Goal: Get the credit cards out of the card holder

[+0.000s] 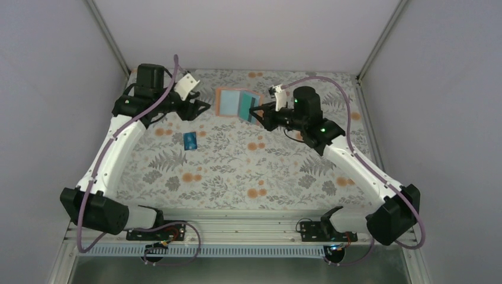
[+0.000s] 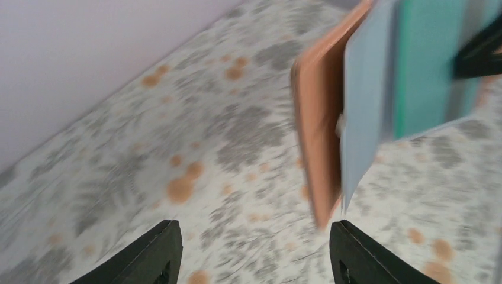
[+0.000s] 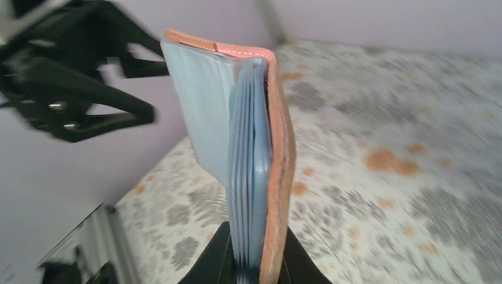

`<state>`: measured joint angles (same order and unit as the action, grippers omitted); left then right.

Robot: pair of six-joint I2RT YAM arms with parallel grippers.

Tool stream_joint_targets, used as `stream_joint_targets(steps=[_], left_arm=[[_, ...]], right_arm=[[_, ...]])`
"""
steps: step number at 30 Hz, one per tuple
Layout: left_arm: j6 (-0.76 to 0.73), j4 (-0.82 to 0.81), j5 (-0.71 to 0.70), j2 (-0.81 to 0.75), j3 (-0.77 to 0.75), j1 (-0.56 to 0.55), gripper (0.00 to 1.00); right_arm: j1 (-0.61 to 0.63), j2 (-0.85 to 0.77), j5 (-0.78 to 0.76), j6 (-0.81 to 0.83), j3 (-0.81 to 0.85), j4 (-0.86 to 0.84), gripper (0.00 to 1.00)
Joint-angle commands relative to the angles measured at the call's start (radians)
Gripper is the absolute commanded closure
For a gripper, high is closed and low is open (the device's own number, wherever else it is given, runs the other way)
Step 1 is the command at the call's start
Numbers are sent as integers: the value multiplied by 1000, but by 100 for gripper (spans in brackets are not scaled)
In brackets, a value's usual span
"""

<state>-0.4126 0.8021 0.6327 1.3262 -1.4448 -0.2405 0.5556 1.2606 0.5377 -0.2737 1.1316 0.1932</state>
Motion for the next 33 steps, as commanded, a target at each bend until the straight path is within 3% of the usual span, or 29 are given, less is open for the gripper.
stream_joint_targets(steps=[1, 5, 9, 14, 18, 25, 33], left_arm=[[20, -111, -233, 18, 55, 71, 35], [0, -131, -283, -3, 59, 79, 34], [-27, -28, -57, -13, 25, 30, 34], [15, -20, 58, -4, 43, -161, 33], [77, -6, 238, 80, -33, -184, 40], [116, -49, 225, 133, -47, -183, 43], [105, -67, 131, 40, -30, -178, 45]], right_arm=[[-7, 48, -341, -181, 28, 174, 96], [9, 97, -461, -202, 43, 225, 96], [42, 123, -460, -195, 51, 198, 96], [80, 162, -415, -168, 99, 180, 96], [84, 148, -291, -127, 101, 121, 96], [84, 70, -10, -65, 42, -24, 96], [85, -16, 108, -2, 6, -78, 96]])
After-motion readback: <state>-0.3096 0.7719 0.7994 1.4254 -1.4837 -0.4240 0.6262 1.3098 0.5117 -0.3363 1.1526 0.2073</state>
